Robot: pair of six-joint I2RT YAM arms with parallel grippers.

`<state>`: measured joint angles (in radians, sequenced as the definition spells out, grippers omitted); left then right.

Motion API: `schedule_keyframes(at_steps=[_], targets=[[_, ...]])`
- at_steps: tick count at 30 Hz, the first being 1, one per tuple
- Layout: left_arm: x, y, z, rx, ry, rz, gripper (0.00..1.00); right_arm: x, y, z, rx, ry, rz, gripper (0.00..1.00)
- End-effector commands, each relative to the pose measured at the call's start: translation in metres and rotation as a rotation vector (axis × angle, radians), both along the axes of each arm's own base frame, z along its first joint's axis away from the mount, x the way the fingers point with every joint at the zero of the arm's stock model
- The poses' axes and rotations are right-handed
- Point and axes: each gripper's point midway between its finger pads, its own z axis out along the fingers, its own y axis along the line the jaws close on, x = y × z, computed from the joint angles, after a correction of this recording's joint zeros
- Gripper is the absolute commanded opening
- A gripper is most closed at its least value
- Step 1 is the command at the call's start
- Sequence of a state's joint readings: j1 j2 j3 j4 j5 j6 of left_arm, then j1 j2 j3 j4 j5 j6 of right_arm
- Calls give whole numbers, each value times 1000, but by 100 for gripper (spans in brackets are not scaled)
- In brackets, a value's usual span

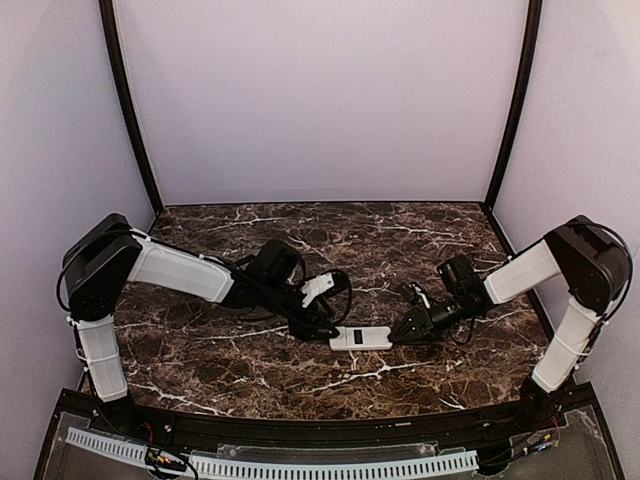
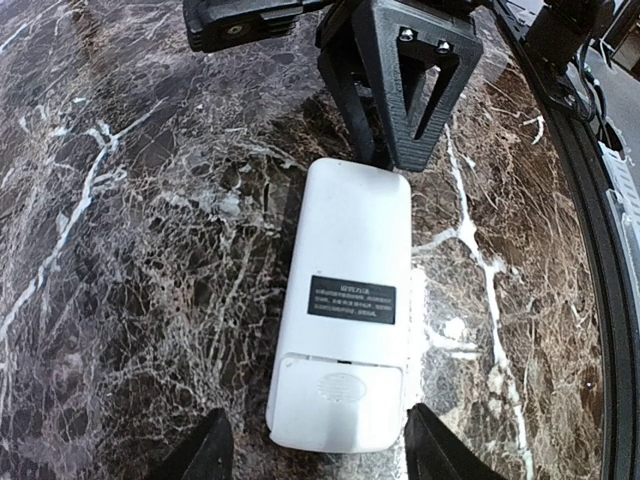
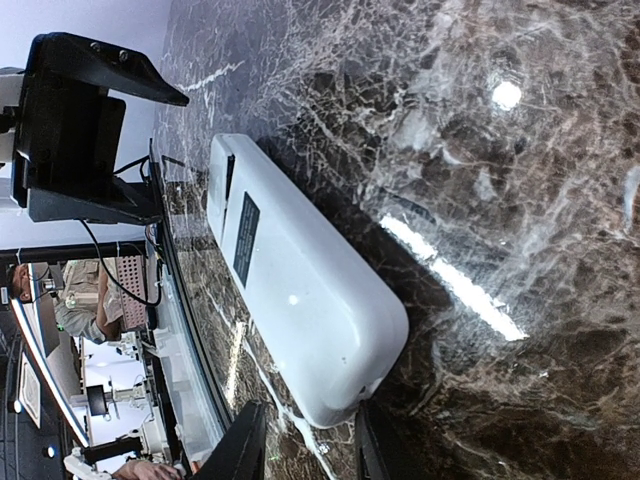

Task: Load the batteries into the remote control
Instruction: Load the battery cover onto the remote control without the battery cover.

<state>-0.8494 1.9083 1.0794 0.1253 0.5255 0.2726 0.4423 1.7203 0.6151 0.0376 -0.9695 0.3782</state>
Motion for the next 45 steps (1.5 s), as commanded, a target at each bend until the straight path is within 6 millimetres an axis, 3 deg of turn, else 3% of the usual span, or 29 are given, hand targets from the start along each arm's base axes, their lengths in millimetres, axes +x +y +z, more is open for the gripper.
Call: schedule_keyframes(at_steps=[1, 22, 45], targets=[[-2, -6, 14, -26, -83, -91, 57, 3, 1, -1, 12, -6, 5, 30], [2, -18, -9, 3, -53, -135, 44, 3, 3, -3, 21, 1, 10, 28], [-24, -17, -32, 75, -13, -232, 23, 2, 3, -4, 21, 7, 11, 27]])
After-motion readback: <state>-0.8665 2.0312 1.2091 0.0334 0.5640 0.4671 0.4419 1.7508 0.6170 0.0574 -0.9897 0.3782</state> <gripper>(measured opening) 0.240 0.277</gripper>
